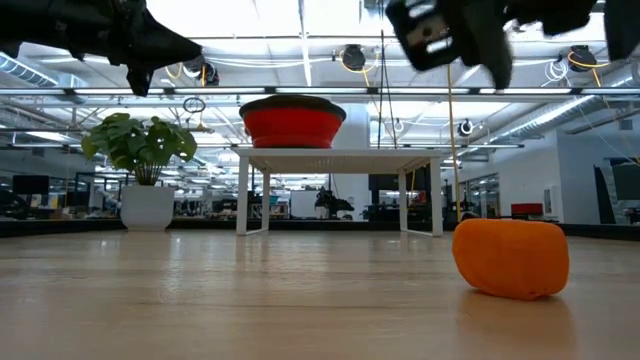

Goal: Pick & Place Fruit
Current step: Put the orange into the red strainer bowl on the shelf

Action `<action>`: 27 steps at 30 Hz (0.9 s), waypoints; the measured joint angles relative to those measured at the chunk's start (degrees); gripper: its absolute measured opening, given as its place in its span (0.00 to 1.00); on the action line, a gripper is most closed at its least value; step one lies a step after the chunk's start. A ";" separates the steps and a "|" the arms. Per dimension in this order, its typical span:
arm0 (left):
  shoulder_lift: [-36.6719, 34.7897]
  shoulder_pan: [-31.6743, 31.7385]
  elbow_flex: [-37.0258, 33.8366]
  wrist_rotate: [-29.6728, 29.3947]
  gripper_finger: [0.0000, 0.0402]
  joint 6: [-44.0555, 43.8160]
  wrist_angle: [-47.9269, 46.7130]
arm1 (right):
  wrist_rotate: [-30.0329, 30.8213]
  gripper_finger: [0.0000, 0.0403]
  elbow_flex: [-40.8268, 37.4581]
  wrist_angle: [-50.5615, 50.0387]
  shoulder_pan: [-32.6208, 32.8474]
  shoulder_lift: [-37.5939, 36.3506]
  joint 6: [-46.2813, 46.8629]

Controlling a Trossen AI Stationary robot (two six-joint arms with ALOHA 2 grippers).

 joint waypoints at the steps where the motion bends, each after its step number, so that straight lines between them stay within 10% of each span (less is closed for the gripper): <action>1: 0.00 0.00 0.00 0.00 0.05 -0.01 0.00 | -0.78 0.47 0.00 -0.01 -0.31 0.63 0.00; 10: -0.02 0.00 -0.02 1.35 0.05 -4.46 0.02 | -2.84 0.64 0.00 5.97 -2.57 6.02 -2.36; 27: -0.02 0.00 -0.02 2.05 0.05 -3.91 -0.02 | -5.65 0.64 0.04 5.96 -4.45 12.28 -0.90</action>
